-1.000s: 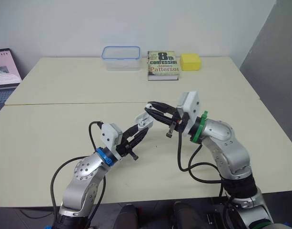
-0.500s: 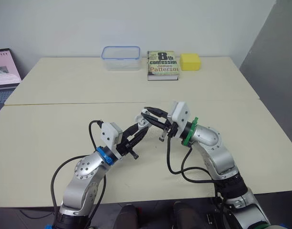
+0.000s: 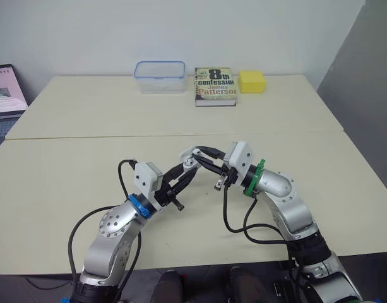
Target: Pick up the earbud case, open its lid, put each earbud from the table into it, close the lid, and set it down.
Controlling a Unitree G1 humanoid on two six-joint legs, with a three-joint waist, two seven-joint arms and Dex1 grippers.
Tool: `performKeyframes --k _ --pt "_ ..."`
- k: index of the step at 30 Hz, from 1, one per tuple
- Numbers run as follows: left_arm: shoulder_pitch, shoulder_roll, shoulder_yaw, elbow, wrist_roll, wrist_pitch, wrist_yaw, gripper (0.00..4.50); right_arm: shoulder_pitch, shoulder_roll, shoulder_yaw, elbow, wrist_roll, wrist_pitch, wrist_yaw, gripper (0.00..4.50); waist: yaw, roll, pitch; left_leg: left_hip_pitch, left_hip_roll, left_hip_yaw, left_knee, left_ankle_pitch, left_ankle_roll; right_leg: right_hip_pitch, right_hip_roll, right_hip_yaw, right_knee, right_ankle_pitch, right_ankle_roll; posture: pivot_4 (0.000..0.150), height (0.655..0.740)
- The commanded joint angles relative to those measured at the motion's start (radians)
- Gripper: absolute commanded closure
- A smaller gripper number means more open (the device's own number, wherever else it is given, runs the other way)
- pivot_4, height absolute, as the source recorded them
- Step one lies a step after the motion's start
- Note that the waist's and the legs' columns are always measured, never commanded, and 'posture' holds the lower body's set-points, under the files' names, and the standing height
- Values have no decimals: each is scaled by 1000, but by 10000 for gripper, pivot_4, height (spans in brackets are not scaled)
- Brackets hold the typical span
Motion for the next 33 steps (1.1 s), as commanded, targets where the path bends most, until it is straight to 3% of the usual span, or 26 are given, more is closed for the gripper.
performKeyframes --k 1,5,11,14,15,19,27,33 --pt "-7 -4 3 -40 -1 -27 0 37155 7 -5 15 -18 -7 -15 3 40989 0 0 0 0 0 0 0 0 0 0 0 0 0 0 0 1500 7302" --pt "-8 -5 4 -39 0 -27 -2 37155 13 -13 31 -33 11 7 28 40989 0 0 0 0 0 0 0 0 0 0 0 0 0 0 0 1500 7302" --pt "-8 -7 3 -39 3 -28 -6 37155 16 -17 32 -50 11 14 29 20682 0 0 0 0 0 0 0 0 0 0 0 0 0 0 0 1500 7302" --pt "-6 -7 2 -40 3 -28 -6 37155 21 -26 29 -65 16 20 35 8403 0 0 0 0 0 0 -1 0 0 0 0 0 0 0 0 1500 7302" --pt "-5 -7 2 -40 4 -27 -6 37155 24 -28 23 -76 24 28 37 6815 0 0 0 0 0 0 -1 0 0 0 0 0 0 0 0 1500 7302" --pt "-8 -2 6 -34 -8 -14 -13 37155 46 -88 -38 -173 94 92 72 6315 2 0 0 0 0 -1 -2 0 0 0 0 0 -1 0 0 1500 7302" --pt "-139 33 -55 54 -115 94 -203 37155 136 -378 -272 -402 294 350 139 6315 9 0 0 -1 -1 -1 -1 0 0 0 -1 -2 -2 0 0 1500 7302" --pt "-247 66 -133 126 -162 159 -408 37155 118 -517 -391 -370 371 519 127 6315 -1 0 0 -1 -1 1 -2 0 0 -1 0 -2 -2 0 0 1500 7302"
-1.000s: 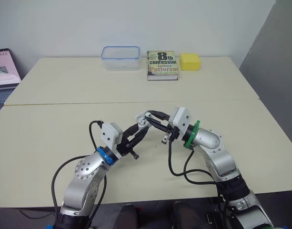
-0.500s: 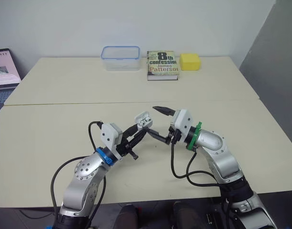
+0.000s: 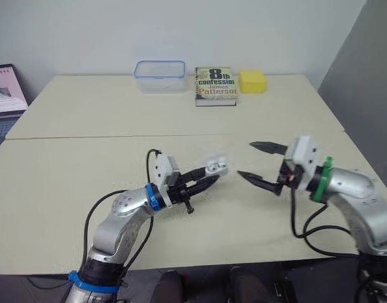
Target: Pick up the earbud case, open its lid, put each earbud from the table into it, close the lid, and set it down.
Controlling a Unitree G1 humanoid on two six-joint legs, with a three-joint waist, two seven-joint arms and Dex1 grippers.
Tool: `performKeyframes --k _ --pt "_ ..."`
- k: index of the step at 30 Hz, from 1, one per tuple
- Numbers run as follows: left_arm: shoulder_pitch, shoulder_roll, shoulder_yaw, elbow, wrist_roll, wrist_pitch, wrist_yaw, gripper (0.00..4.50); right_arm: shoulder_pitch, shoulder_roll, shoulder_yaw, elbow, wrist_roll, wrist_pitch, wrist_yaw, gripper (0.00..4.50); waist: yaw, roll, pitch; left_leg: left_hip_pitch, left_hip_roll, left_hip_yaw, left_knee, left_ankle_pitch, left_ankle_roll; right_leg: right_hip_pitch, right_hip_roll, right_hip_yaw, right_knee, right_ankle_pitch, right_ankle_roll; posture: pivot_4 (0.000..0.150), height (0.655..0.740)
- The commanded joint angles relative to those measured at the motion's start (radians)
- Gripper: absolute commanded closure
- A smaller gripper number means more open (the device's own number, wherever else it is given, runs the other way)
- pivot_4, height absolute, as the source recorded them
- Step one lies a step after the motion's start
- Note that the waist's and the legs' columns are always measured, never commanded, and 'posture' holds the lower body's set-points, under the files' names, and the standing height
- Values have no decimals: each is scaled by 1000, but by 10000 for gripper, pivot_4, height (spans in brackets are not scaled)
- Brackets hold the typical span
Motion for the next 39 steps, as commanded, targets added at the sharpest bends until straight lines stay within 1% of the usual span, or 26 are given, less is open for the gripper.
performKeyframes --k 1,2,5,10,13,14,20,23,29,35,37,39 --pt "-47 16 -29 5 -38 25 -103 37155 -35 -36 -41 13 39 59 1 6315 -3 0 0 0 0 0 0 0 0 0 0 0 0 0 0 1500 7302" --pt "-58 20 -35 10 -42 34 -123 37155 -40 -49 -35 23 39 61 12 6315 -4 0 0 0 0 0 0 0 0 0 0 0 0 0 0 1500 7302" --pt "-87 25 -44 30 -46 50 -172 37155 -70 -74 5 62 44 69 66 12638 -4 0 0 0 0 0 0 0 0 -1 1 0 0 0 0 1500 7302" --pt "-94 30 -49 23 -49 79 -213 37155 -147 -83 83 132 61 82 169 30680 -4 0 0 -2 0 0 0 0 0 -3 1 0 0 0 0 1500 7302" --pt "-81 31 -51 8 -42 81 -217 37155 -199 -100 157 188 54 83 266 41974 -4 0 0 -4 0 0 0 0 0 -4 1 0 0 0 0 1500 7302" --pt "-77 31 -51 3 -41 82 -218 37155 -215 -100 179 203 49 76 290 44784 -4 0 0 -5 0 1 0 0 0 -5 1 0 0 0 0 1500 7302" --pt "-55 30 -49 -13 -37 90 -212 37155 -296 -77 210 228 92 113 357 45000 -3 0 0 -8 1 1 0 0 0 -10 1 1 2 0 0 1500 7302" --pt "-48 32 -41 -12 -31 89 -206 37155 -317 -102 212 193 141 167 412 45000 -2 0 0 -8 1 1 0 0 0 -11 1 1 2 0 0 1500 7302" --pt "-43 34 -36 -13 -31 89 -199 37155 -304 -139 207 85 219 245 448 45000 -1 0 0 -8 1 1 0 0 0 -11 1 1 2 0 0 1500 7302" --pt "-49 32 -33 -7 -34 95 -189 37155 -286 -145 205 27 253 287 418 45000 -1 0 0 -8 1 1 0 0 0 -11 1 1 2 0 0 1500 7302" --pt "-58 25 -15 0 -58 151 -148 37155 -284 -133 194 29 246 284 386 45000 -1 0 0 -8 1 2 0 0 0 -11 1 1 2 0 0 1500 7302" --pt "-69 33 0 10 -95 259 -103 37155 -287 -125 180 32 248 286 354 45000 -2 0 0 -8 1 2 0 0 0 -11 1 1 2 0 0 1500 7302"
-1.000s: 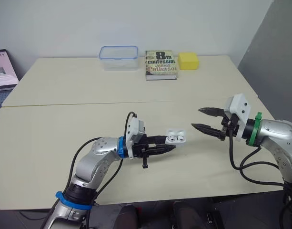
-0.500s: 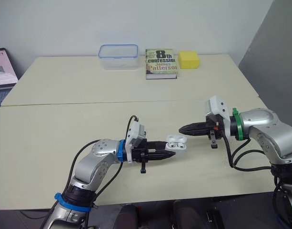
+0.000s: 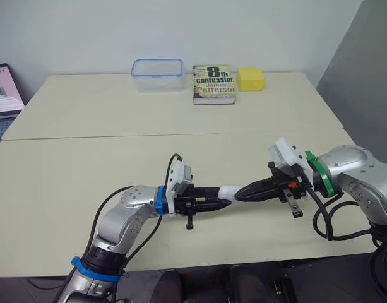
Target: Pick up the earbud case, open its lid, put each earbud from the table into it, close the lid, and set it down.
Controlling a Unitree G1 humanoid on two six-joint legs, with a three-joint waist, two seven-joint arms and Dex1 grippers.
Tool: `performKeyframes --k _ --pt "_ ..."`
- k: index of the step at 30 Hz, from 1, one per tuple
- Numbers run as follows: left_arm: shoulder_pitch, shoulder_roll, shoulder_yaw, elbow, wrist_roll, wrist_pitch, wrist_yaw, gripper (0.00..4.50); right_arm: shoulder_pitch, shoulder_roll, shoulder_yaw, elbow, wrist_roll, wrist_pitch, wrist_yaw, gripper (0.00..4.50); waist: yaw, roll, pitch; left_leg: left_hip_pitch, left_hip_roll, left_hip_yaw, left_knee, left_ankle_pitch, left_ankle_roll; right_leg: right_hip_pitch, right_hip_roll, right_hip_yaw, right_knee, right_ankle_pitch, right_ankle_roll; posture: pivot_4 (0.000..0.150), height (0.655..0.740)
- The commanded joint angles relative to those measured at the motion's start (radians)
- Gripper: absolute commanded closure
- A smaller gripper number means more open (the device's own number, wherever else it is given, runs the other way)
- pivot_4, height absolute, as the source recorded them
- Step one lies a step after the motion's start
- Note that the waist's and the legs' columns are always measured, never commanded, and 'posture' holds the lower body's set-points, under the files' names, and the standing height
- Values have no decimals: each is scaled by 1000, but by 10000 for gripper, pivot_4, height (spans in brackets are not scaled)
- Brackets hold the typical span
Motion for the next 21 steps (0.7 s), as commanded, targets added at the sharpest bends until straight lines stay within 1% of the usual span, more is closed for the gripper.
performKeyframes --k 1,2,4,7,9,13,18,20,21 --pt "-31 24 36 -11 -74 182 68 37155 -12 9 -51 -23 9 3 -59 45000 0 0 0 0 0 0 0 0 0 0 0 0 0 0 0 1500 7302" --pt "-37 39 35 -10 -82 231 76 37155 -12 10 -54 -22 7 4 -72 45000 0 0 0 0 0 0 0 0 0 0 0 0 0 0 0 1500 7302" --pt "-59 56 37 14 -86 349 138 37155 0 12 -63 -22 -8 -2 -109 45000 -1 0 0 0 0 -1 0 0 0 0 0 0 0 0 0 1500 7302" --pt "-121 34 76 100 -104 531 261 37155 31 25 -73 -28 -37 -24 -168 45000 0 0 0 0 0 -1 0 0 0 0 0 -1 0 0 0 1500 7302" --pt "-159 21 99 162 -98 607 317 37155 51 31 -71 -36 -58 -37 -200 45000 0 0 0 0 0 -1 0 0 0 0 0 -1 0 0 0 1500 7302" --pt "-199 20 113 251 -73 660 359 37155 83 34 -51 -49 -108 -62 -243 45000 0 0 0 -1 0 -1 0 0 0 -1 0 0 0 0 1 1500 7302" --pt "-200 53 114 287 -64 695 356 37155 98 37 -44 -48 -134 -77 -256 45000 -2 0 0 1 0 -1 0 0 0 0 0 0 1 0 0 1500 7302" --pt "-192 65 116 286 -62 699 354 30060 99 39 -44 -44 -140 -81 -257 45000 -5 0 0 1 0 -1 0 0 0 0 0 0 2 0 0 1500 7302" --pt "-185 70 121 285 -62 703 357 27586 100 40 -44 -43 -145 -83 -258 45000 -5 0 0 1 0 -1 0 0 0 0 1 0 2 0 0 1500 7302"
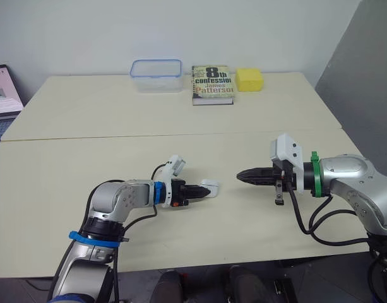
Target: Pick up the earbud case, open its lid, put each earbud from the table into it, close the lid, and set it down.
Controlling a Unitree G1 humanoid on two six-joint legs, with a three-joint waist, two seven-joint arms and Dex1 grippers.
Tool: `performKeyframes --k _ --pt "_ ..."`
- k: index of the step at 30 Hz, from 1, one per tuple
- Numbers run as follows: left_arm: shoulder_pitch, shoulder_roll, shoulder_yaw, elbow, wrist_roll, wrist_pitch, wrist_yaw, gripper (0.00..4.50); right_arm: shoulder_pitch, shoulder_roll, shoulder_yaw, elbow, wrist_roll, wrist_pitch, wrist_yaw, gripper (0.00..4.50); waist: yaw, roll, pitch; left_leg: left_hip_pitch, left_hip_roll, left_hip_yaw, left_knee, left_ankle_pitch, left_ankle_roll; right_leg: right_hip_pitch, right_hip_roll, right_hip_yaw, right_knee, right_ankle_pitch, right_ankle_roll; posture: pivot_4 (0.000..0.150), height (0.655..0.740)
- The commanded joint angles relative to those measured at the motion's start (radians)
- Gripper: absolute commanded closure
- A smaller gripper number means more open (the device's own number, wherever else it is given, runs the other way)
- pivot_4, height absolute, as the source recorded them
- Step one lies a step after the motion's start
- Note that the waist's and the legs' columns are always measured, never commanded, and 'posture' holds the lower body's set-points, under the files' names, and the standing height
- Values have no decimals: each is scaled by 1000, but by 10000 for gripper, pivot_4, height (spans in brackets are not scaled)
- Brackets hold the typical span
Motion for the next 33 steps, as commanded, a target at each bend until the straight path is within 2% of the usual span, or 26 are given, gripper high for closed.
performKeyframes --k 1,6,10,13,17,20,26,33 --pt "27 41 22 15 26 21 24 24724 -1 2 -8 -21 -7 -24 -5 45000 -1 0 0 0 0 0 0 0 0 0 0 0 0 0 0 1500 7302" --pt "71 96 38 -18 25 22 15 10875 -2 0 -9 -23 -9 -26 -2 45000 -2 1 -1 1 1 0 0 0 0 0 0 0 0 0 0 1500 7302" --pt "134 200 48 -93 35 -32 -28 1022 -2 -12 -19 -32 -15 -46 7 45000 -13 1 -1 3 2 1 -2 0 0 0 2 1 1 0 0 1500 7302" --pt "215 307 57 -157 95 -190 -71 345 8 -41 -36 -33 -24 -95 44 45000 -20 2 -1 3 4 1 -3 0 0 0 3 2 1 0 0 1500 7302" --pt "387 450 163 -253 178 -508 -172 0 42 -126 -71 -3 -77 -217 118 36419 -21 2 -1 4 7 4 -4 0 0 -1 2 3 0 0 -2 1500 7302" --pt "477 510 245 -296 199 -671 -254 0 63 -179 -102 17 -97 -279 161 25366 -7 2 -1 2 11 5 -4 0 0 -2 2 2 -1 0 -3 1500 7302" --pt "599 541 430 -440 118 -732 -364 0 144 -285 -209 83 -106 -408 278 3415 18 2 0 -1 12 9 -2 0 0 -3 1 3 -4 -1 -5 1500 7302" --pt "573 551 388 -522 104 -705 -378 0 167 -278 -219 121 -118 -478 312 3415 15 1 0 1 13 11 -2 0 0 -3 3 4 -2 0 -5 1500 7302"
